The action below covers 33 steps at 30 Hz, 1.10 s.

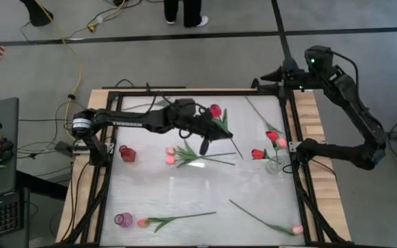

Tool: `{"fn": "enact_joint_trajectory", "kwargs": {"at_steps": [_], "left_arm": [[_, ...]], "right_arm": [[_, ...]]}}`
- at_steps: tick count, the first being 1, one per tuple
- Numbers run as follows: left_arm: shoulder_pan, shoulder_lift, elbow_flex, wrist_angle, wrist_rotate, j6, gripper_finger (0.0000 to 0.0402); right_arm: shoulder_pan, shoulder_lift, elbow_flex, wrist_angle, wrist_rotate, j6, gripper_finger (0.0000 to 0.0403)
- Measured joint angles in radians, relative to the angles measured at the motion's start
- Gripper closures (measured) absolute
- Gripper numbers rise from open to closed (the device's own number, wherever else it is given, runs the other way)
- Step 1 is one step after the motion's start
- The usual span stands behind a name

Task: Sort flowers into vase by color
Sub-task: Put the red flower into the transparent flower vase

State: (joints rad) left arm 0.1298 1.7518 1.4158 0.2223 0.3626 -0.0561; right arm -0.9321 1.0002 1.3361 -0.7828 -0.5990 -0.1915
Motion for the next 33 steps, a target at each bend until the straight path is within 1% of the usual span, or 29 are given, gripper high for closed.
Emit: {"fn": "enact_joint_trajectory", "kwargs": {"at_steps": [2, 5, 10, 12, 14, 16, 17, 19, 21, 24, 27, 30, 33], "left_arm": [[-0.021, 0.003, 0.023, -0.005, -0.002, 0.016, 0.0401], [-0.047, 0.002, 0.040, -0.003, -0.043, 0.033, 0.0401], [-0.081, 0.001, 0.058, -0.039, -0.067, 0.013, 0.0401], [-0.101, 0.000, 0.058, -0.055, -0.110, 0.014, 0.0401], [-0.130, 0.005, 0.049, -0.046, -0.182, 0.033, 0.0401], [-0.160, 0.033, 0.049, 0.015, -0.266, 0.072, 0.0401], [-0.173, 0.046, 0.049, 0.022, -0.292, 0.076, 0.0401], [-0.189, 0.101, 0.049, 0.129, -0.297, 0.069, 0.0401], [-0.193, 0.155, 0.050, 0.195, -0.281, 0.046, 0.0401], [-0.187, 0.232, 0.078, 0.253, -0.290, 0.025, 0.0401], [-0.174, 0.289, 0.152, 0.273, -0.287, 0.021, 0.0401], [-0.161, 0.351, 0.250, 0.254, -0.230, -0.007, 0.0401], [-0.157, 0.416, 0.351, 0.182, -0.188, -0.014, 0.0401]], "right_arm": [[0.000, -0.006, 0.000, -0.020, 0.000, 0.000, 0.0169], [0.000, -0.007, 0.000, -0.060, 0.000, -0.010, 0.0169], [0.000, -0.007, 0.000, -0.116, 0.000, -0.031, 0.0169], [0.000, -0.011, -0.001, -0.127, 0.000, -0.038, 0.0169], [0.001, -0.017, -0.001, -0.126, 0.000, -0.043, 0.0169], [0.000, -0.023, -0.001, -0.126, 0.000, -0.043, 0.0169], [0.000, -0.026, -0.001, -0.127, 0.000, -0.043, 0.0169], [0.001, -0.031, -0.001, -0.133, 0.000, -0.044, 0.0169], [0.001, -0.039, -0.001, -0.140, 0.000, -0.046, 0.0169], [0.003, -0.043, -0.001, -0.160, -0.001, -0.055, 0.0169], [0.003, -0.045, -0.001, -0.181, -0.001, -0.072, 0.0169], [0.003, -0.048, -0.001, -0.203, -0.001, -0.100, 0.0169], [0.003, -0.047, -0.001, -0.218, -0.001, -0.107, 0.0169]]}}
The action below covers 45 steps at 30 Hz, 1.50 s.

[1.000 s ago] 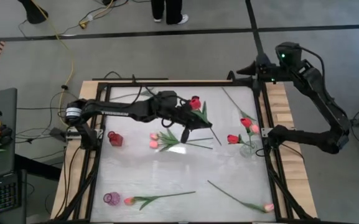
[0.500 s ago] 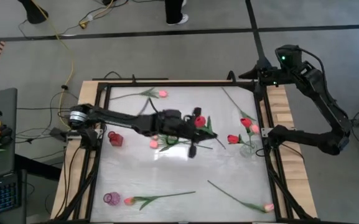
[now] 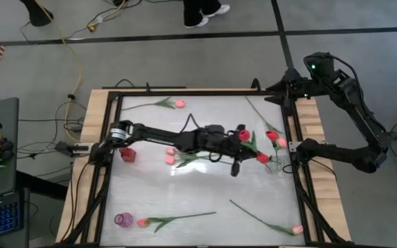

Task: Sort flowers into vase by color
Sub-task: Put the red flower into the transparent flower vase

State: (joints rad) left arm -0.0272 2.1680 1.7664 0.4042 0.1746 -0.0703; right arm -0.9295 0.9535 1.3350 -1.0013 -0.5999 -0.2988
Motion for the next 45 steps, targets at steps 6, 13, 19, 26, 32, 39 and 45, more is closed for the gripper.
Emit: {"fn": "enact_joint_trajectory", "kwargs": {"at_steps": [6, 13, 19, 26, 32, 39, 45], "left_arm": [[0.006, 0.071, 0.183, -0.140, -0.018, 0.054, 0.0401], [0.038, 0.070, 0.221, -0.186, -0.057, 0.085, 0.0401], [0.057, 0.076, 0.221, -0.223, -0.002, 0.049, 0.0401], [0.047, 0.078, 0.221, -0.231, 0.004, 0.079, 0.0401], [0.051, 0.078, 0.221, -0.221, -0.001, 0.088, 0.0401], [0.050, 0.078, 0.221, -0.182, -0.004, 0.112, 0.0401], [0.050, 0.093, 0.220, -0.155, -0.013, 0.112, 0.0401]], "right_arm": [[-0.001, 0.000, 0.000, -0.014, 0.000, -0.002, 0.0169], [0.000, 0.000, 0.000, -0.027, 0.000, -0.018, 0.0169], [0.000, 0.000, 0.000, -0.032, 0.000, -0.017, 0.0169], [-0.001, 0.000, 0.000, -0.031, 0.000, -0.017, 0.0169], [0.000, 0.000, 0.000, -0.031, 0.001, -0.016, 0.0169], [0.000, 0.000, 0.000, -0.031, 0.001, -0.014, 0.0169], [0.000, 0.000, 0.000, -0.031, 0.001, -0.014, 0.0169]]}}
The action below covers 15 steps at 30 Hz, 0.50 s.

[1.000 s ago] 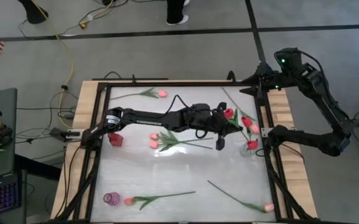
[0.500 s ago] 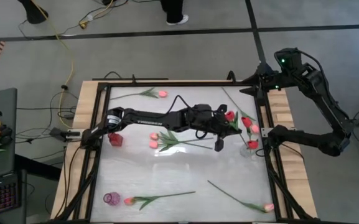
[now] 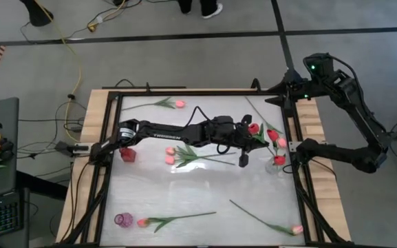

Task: Sort flowers into vase by color
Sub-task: Put the red flower into the transparent flower vase

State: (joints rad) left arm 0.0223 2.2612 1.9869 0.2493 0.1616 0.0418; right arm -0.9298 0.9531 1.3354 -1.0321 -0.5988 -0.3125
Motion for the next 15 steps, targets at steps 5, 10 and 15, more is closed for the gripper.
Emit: {"fn": "enact_joint_trajectory", "kwargs": {"at_steps": [5, 10, 15], "left_arm": [[0.000, 0.000, 0.000, 0.010, -0.005, 0.007, 0.0401], [-0.003, 0.018, 0.002, 0.069, -0.002, 0.015, 0.0401], [-0.003, 0.053, -0.003, 0.058, -0.012, 0.011, 0.0401]], "right_arm": [[0.000, 0.000, 0.000, 0.002, 0.000, 0.000, 0.0169], [0.000, 0.001, 0.000, 0.014, 0.001, 0.000, 0.0169], [-0.001, 0.001, 0.001, 0.015, 0.002, 0.003, 0.0169]]}}
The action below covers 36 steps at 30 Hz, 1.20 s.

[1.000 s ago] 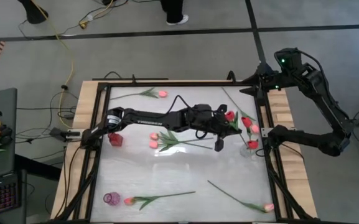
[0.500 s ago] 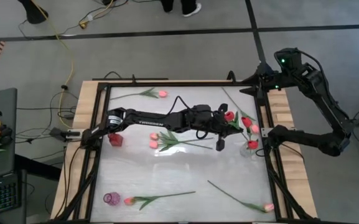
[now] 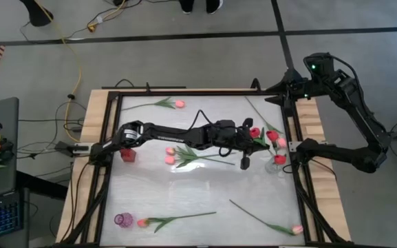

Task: Sort flowers into vase by color
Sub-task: Put the red flower into the transparent flower vase

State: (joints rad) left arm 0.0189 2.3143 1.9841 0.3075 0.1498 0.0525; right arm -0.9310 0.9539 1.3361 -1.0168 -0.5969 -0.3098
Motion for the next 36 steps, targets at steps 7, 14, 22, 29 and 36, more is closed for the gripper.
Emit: {"fn": "enact_joint_trajectory", "kwargs": {"at_steps": [7, 14, 22, 29, 36], "left_arm": [[0.004, -0.011, 0.003, 0.002, 0.010, -0.011, 0.0401], [0.003, -0.005, 0.003, -0.006, 0.003, -0.011, 0.0401], [0.003, -0.004, 0.003, -0.019, 0.010, -0.012, 0.0401], [-0.002, 0.058, 0.013, 0.026, 0.022, -0.048, 0.0401], [-0.003, 0.062, 0.033, 0.017, 0.008, -0.034, 0.0401]], "right_arm": [[0.000, 0.000, 0.000, 0.000, 0.001, -0.005, 0.0169], [0.000, 0.000, 0.000, 0.000, 0.003, -0.011, 0.0169], [0.000, 0.000, 0.000, 0.000, 0.004, -0.011, 0.0169], [0.000, 0.000, 0.000, 0.000, 0.006, -0.010, 0.0169], [0.000, 0.002, 0.000, 0.000, 0.005, -0.010, 0.0169]]}}
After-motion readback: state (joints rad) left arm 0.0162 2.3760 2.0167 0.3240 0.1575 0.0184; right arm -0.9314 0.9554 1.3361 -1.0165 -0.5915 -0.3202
